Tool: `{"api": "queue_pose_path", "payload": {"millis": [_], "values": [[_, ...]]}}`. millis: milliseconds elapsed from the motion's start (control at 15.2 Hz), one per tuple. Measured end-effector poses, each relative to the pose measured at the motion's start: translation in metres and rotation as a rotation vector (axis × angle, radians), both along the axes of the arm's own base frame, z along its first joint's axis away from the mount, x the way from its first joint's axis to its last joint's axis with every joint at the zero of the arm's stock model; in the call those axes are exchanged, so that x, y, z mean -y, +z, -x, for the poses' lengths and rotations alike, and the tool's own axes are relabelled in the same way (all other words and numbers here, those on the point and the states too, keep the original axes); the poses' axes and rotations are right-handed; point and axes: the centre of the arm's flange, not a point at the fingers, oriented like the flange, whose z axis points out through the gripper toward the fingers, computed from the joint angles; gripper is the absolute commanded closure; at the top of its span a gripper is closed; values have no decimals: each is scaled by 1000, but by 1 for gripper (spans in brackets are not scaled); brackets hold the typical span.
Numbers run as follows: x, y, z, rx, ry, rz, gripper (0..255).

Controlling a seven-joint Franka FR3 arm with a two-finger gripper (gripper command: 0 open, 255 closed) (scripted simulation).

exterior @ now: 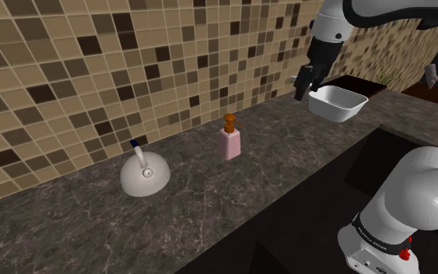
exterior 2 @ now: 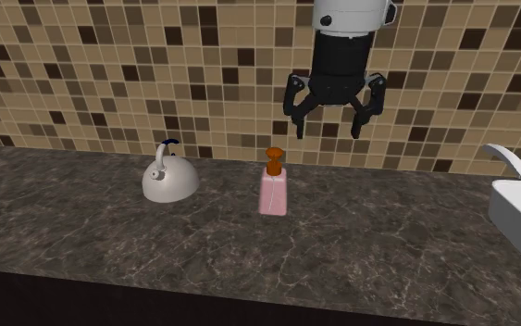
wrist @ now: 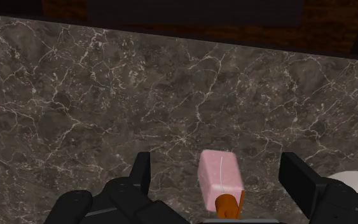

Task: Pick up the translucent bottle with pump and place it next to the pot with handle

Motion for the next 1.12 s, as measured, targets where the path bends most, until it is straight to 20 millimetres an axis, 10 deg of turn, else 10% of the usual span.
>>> {"api": "queue_pose_path", "payload": {"millis": [1122], "values": [[-66, -112, -147, -5, -84, 1, 0]]}}
